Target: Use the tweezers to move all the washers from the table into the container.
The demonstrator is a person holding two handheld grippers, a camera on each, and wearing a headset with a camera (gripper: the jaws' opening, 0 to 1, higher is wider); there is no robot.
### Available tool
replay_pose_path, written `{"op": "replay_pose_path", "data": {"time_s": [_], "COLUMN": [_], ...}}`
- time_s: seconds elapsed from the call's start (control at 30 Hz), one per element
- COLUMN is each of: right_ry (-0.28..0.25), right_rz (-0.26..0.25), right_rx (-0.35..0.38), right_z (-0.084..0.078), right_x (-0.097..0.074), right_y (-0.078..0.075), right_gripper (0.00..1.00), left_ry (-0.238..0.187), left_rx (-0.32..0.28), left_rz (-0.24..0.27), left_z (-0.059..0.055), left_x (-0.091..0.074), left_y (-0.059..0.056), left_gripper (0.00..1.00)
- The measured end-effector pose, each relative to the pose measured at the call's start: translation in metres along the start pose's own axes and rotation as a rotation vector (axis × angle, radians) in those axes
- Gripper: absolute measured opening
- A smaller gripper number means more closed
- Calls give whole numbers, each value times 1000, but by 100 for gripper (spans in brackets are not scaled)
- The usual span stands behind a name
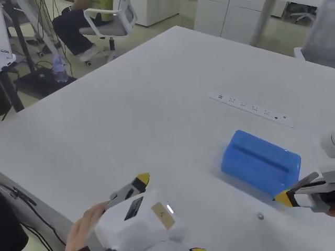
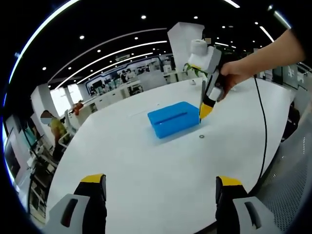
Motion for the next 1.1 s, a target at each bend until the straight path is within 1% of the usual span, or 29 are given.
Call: {"op": "replay_pose_path", "data": {"time_s": [0.13, 0.3, 0.43, 0.53, 0.7, 0.83, 1.1], "right_ry": [13, 19, 46, 58, 68, 83, 90], "right_rz": [5, 12, 18, 10, 15, 17, 15], "right_rx": [-16, -18, -24, -40, -38, -43, -48], "right_z": [-4, -5, -10, -12, -12, -14, -13], "right_x": [10, 19, 25, 26, 26, 30, 32], "right_y": [0, 0, 0, 0, 1, -2, -3], "right_gripper": [5, 5, 5, 5, 5, 5, 5], "left_ry": [-2, 4, 7, 10, 14, 19, 21], "left_rx": [0, 3, 5, 5, 9, 12, 12], "left_rz": [4, 8, 8, 11, 11, 12, 15], "left_z": [0, -1, -1, -2, -2, -3, -3], "left_x": [0, 0, 0, 0, 0, 1, 0], "left_y": [1, 1, 1, 1, 1, 1, 1], "left_gripper": [96, 95, 95, 95, 95, 95, 95]}}
Point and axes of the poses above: the centre of the closed fingertips' face, and the gripper's own axes: x roughly forward along the fingers, y roughly to its left, z roughly out of its top, the point moved 5 cm from there along -x, roughly backward along the fingers, and after that the axes turned 3 degrees about -y, right-handed, at the moved point
